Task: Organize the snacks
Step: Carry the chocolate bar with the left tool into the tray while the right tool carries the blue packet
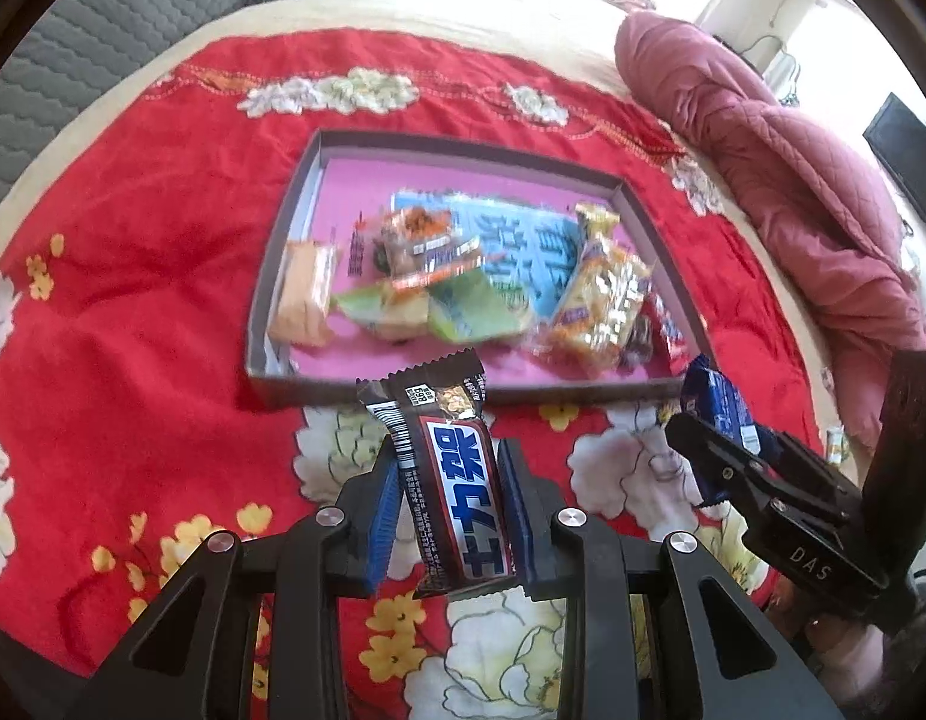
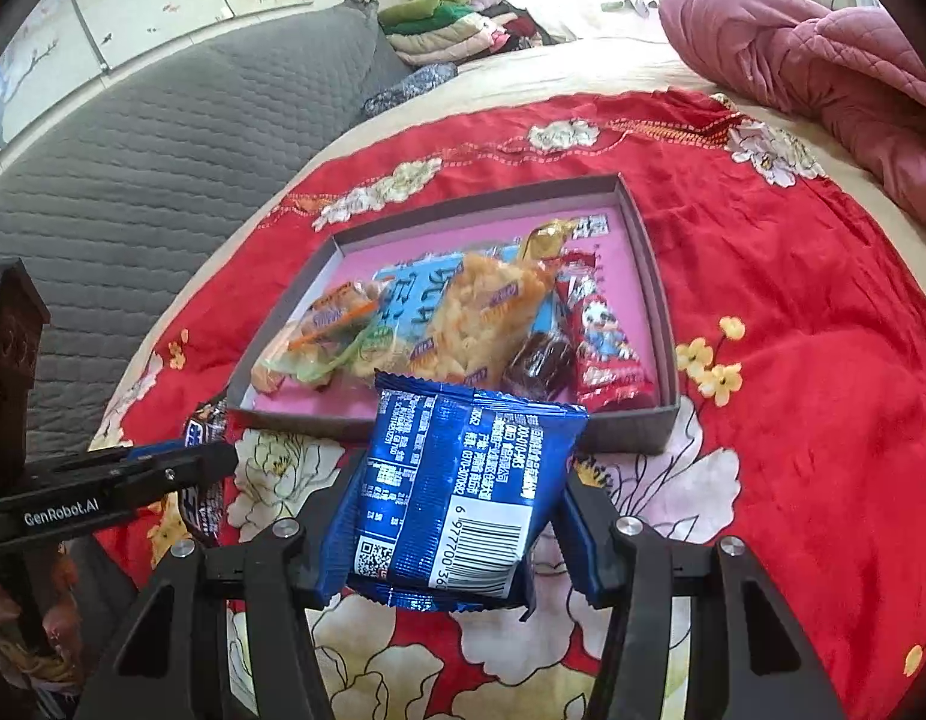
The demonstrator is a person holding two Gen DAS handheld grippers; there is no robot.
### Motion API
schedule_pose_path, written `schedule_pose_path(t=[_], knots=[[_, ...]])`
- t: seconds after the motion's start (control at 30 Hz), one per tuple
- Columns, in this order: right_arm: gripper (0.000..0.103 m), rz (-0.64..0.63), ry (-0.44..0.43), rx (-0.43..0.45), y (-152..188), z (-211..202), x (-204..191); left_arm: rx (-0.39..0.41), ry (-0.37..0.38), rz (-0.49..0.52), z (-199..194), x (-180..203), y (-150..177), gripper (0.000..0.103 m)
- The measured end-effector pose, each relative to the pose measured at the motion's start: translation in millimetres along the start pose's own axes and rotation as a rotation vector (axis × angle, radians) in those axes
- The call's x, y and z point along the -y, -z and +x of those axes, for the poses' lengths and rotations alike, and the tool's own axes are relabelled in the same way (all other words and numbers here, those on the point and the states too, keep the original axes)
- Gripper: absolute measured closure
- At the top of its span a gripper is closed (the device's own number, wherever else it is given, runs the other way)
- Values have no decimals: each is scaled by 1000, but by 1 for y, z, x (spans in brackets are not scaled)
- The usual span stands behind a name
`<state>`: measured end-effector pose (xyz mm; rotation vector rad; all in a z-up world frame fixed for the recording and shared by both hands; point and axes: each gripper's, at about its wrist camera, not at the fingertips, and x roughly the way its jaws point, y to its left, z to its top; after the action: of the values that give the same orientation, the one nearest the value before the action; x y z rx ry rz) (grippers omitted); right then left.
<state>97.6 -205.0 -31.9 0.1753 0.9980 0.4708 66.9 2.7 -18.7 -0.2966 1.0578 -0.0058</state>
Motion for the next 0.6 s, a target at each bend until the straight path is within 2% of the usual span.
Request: schedule_pose_path(t=[0.27,0.6], knots=[[46,39,0,59,-17,-4,14,35,2,2,3,11,-23,71],[46,11,34,107,-40,0,24,70,-6,12,16,23,-52,73]])
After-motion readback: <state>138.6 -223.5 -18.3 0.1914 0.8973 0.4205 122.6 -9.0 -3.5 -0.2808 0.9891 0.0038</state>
